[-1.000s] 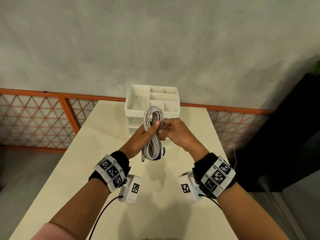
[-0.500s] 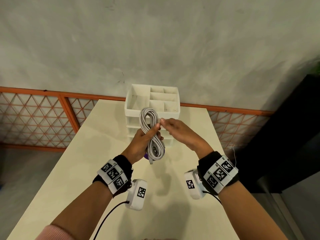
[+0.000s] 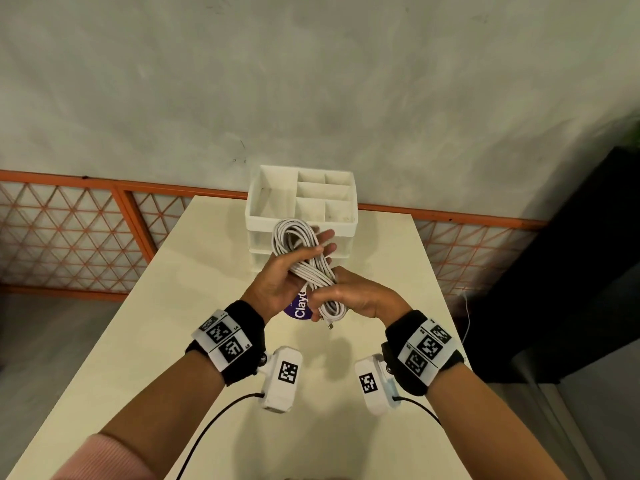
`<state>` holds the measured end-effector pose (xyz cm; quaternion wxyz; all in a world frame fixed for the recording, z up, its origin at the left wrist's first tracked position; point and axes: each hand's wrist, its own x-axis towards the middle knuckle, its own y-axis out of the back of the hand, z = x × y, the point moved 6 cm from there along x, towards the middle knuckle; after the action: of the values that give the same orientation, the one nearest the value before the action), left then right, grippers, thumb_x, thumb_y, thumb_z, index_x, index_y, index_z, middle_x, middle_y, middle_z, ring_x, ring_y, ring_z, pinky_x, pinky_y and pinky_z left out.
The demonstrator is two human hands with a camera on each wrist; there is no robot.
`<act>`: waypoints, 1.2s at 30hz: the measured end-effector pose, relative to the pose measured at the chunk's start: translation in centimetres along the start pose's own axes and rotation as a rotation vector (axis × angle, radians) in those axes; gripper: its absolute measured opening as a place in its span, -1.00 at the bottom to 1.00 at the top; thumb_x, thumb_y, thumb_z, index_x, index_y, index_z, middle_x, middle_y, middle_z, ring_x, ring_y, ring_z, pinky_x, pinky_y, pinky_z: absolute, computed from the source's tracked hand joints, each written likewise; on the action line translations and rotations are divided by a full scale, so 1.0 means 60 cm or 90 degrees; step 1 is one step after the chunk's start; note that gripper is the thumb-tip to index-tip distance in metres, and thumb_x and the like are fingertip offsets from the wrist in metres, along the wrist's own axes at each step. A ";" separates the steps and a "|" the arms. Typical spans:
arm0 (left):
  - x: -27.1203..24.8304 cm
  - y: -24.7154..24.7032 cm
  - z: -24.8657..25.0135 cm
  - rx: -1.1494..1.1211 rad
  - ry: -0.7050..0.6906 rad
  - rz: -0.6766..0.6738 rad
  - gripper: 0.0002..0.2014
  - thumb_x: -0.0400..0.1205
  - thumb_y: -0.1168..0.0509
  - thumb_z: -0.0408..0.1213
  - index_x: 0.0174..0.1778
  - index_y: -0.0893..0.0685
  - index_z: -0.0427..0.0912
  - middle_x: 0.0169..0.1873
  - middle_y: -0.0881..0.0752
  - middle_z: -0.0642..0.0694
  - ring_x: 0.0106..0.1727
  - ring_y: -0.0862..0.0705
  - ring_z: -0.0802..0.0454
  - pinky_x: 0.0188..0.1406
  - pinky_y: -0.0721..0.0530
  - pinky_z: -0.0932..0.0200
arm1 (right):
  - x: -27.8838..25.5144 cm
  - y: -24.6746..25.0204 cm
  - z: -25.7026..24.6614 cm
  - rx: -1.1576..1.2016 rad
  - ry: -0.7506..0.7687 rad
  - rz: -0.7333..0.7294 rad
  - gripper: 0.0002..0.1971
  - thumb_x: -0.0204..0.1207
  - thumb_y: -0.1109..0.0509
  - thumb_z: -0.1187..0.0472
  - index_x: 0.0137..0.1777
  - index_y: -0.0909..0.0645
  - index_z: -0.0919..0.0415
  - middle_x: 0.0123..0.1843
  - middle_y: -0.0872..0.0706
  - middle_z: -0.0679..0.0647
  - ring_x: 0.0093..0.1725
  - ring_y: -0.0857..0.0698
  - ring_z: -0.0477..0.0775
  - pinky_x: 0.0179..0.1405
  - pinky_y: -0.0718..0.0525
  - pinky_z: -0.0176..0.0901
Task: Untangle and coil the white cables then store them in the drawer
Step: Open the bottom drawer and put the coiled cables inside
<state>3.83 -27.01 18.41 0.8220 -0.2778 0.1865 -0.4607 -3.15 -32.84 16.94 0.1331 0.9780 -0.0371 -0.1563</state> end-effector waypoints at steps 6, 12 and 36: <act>0.001 0.016 0.006 -0.113 0.000 0.112 -0.85 0.59 -0.31 -0.32 -0.31 -0.67 -0.11 -0.40 -0.75 -0.01 -0.31 -0.73 0.11 -0.18 -0.77 0.12 | 0.003 -0.019 0.020 0.024 -0.016 -0.036 -0.94 0.30 -0.42 0.33 -0.26 -0.58 0.26 -0.42 -0.67 0.13 -0.39 -0.70 0.06 -0.24 -0.62 -0.06; 0.018 0.046 -0.027 -0.097 0.048 0.304 -0.65 0.55 -0.39 -0.20 -0.50 -0.43 -0.07 -0.74 -0.38 0.10 -0.71 -0.34 0.21 -0.67 -0.45 0.36 | 0.018 -0.014 0.049 -0.174 -0.004 0.154 -0.81 0.32 -0.51 0.30 -0.36 -0.52 0.19 -0.43 -0.62 0.09 -0.46 -0.62 0.06 -0.35 -0.56 -0.13; 0.067 0.128 -0.130 -0.064 0.133 0.424 -0.48 0.71 -0.08 0.10 -0.53 -0.31 -0.12 -0.83 -0.26 0.05 -0.78 -0.27 0.12 -0.58 -0.34 0.23 | 0.028 -0.003 0.178 -0.225 -0.037 0.132 -0.88 0.43 -0.38 0.24 -0.08 -0.58 0.26 -0.34 -0.72 0.16 -0.45 -0.70 0.12 -0.43 -0.66 -0.15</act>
<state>6.49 -29.47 7.33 0.8890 -0.1931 0.3722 -0.1838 -4.95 -35.50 6.61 0.3166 0.9255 -0.1135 -0.1741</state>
